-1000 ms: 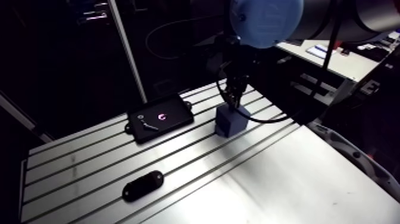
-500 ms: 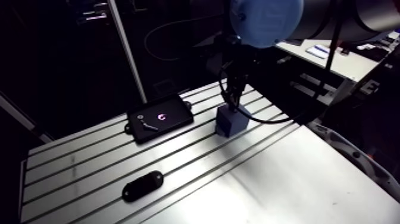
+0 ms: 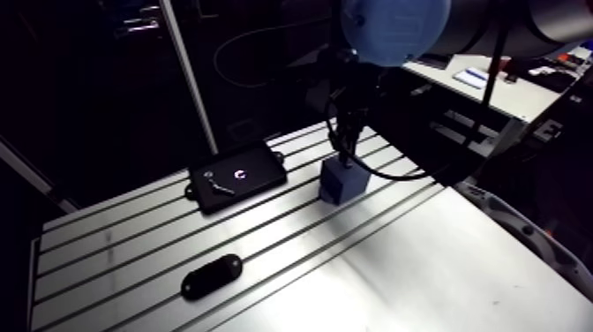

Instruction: Pick up the M10 bolt and insert it into the hex recess until seated.

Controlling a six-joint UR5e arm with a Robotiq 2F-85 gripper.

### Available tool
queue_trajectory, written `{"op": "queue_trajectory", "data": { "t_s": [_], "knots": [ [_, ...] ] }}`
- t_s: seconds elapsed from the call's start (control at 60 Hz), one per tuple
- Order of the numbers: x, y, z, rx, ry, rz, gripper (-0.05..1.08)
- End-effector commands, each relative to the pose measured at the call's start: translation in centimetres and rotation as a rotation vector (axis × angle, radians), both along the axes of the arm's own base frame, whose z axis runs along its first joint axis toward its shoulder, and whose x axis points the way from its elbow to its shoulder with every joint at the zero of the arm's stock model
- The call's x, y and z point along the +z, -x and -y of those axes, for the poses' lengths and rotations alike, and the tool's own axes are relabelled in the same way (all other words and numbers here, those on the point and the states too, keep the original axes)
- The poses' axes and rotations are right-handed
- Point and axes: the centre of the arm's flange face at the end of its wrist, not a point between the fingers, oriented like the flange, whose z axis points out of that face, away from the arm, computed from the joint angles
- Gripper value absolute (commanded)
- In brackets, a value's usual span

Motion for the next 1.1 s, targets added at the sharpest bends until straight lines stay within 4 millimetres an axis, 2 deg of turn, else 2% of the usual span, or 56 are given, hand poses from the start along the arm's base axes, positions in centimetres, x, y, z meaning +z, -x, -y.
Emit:
{"op": "queue_trajectory", "data": {
  "t_s": [0.017, 0.167, 0.367, 0.5, 0.55, 0.6, 0.717, 1.1],
  "knots": [
    [1.0, 0.3, -0.1, -0.001, -0.008, -0.017, 0.6],
    [1.9, 0.1, 0.2, -0.048, -0.016, -0.032, 0.44],
    [2.0, -0.2, 0.2, -0.209, -0.02, -0.019, 0.43],
    [2.0, -0.8, 0.6, -0.319, -0.011, 0.018, 0.57],
    [1.9, -1.0, 0.7, -0.332, -0.009, 0.027, 0.6],
    [1.6, -1.3, 0.8, -0.351, -0.005, 0.037, 0.69],
    [1.0, -1.7, 0.9, -0.379, 0.001, 0.049, 0.8],
    [0.9, -2.1, -0.2, -0.406, 0.0, 0.04, 0.86]
  ]
}}
